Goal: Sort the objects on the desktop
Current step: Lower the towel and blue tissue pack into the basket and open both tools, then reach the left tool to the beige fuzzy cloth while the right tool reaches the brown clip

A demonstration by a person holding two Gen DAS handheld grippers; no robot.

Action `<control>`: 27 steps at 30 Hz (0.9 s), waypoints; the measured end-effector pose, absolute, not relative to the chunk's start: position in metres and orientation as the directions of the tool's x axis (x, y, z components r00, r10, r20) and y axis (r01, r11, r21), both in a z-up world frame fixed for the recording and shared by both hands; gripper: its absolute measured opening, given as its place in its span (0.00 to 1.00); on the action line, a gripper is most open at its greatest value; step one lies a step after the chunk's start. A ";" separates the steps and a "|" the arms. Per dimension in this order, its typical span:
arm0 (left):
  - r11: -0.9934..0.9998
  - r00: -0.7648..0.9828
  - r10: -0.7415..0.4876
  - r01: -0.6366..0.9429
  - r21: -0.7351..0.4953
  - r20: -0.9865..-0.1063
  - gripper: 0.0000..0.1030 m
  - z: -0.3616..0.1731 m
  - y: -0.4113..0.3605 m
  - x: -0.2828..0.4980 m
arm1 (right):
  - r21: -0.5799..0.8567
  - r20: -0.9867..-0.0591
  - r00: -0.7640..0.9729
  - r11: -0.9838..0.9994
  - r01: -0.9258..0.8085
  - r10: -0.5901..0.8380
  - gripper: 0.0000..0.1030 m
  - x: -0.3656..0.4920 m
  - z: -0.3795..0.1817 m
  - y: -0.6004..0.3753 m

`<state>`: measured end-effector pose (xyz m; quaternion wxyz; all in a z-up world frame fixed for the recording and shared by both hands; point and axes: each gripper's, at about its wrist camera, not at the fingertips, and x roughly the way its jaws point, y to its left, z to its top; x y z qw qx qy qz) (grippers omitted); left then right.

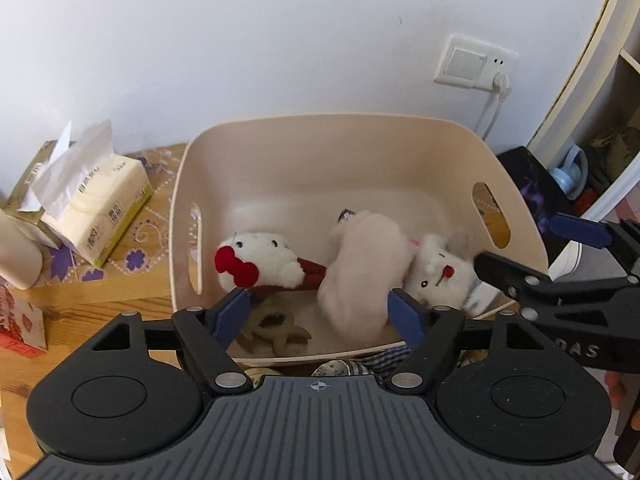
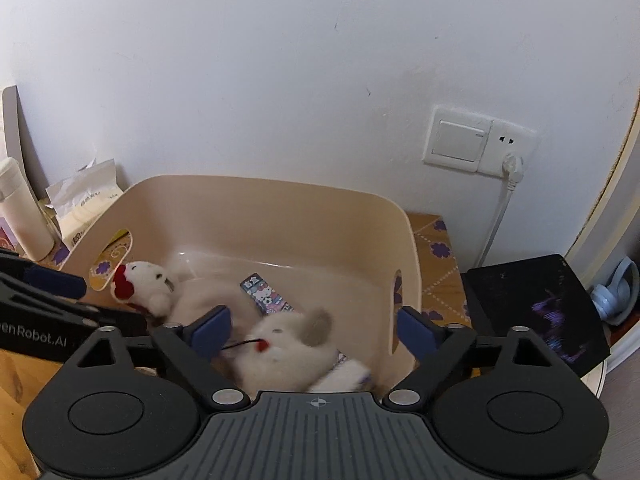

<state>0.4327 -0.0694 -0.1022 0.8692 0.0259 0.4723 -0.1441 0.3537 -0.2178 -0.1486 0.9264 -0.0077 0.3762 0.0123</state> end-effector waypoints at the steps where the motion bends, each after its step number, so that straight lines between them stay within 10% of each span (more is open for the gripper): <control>1: 0.957 0.520 -0.227 0.277 -0.089 -0.824 0.76 -0.099 -0.068 0.430 | -0.004 -0.693 0.721 1.000 -0.029 0.018 0.96 0.350 -0.146 -0.219; 27: 0.975 0.538 -0.167 0.213 -0.058 -0.826 0.81 -0.084 -0.013 0.328 | -0.007 -0.705 0.708 0.998 -0.068 0.043 1.00 0.233 -0.149 -0.217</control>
